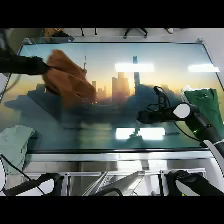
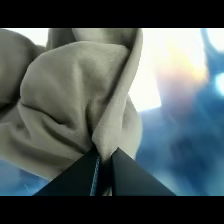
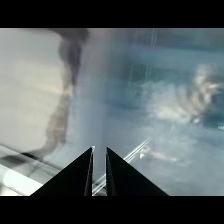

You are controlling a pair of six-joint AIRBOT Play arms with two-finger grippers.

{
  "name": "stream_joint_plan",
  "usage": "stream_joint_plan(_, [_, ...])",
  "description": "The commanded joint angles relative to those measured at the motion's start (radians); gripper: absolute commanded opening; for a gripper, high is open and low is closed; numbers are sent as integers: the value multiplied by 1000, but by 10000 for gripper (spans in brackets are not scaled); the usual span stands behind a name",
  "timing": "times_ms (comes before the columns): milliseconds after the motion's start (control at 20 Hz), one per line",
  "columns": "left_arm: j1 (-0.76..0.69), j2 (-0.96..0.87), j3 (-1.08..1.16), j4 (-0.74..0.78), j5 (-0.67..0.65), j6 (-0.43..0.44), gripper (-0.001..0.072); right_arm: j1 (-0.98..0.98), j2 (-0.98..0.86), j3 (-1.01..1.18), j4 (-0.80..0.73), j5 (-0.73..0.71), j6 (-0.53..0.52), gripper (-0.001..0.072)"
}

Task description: Fold the shirts.

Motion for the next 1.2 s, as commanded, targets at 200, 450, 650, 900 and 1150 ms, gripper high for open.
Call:
stream_joint_plan(200, [-377, -70, -364, -23, 223, -26, 16, -85, 19, 11, -1, 93, -30, 121])
stream_joint_plan(450, [-327, -165, -202, 30, 51, -71, 693, -94, -21, 11, -1, 102, -55, 324])
stream_joint_plan(650, [-114, -75, -341, 138, -59, -78, 693, -94, -100, 10, 0, 79, -125, 324])
stream_joint_plan(900, [122, 35, -782, -166, 241, 119, 694, -90, -274, 10, 124, 58, -269, 324])
stream_joint_plan(1150, [120, -124, -872, -536, 362, 378, 693, -54, -374, 11, 232, -10, -328, 326])
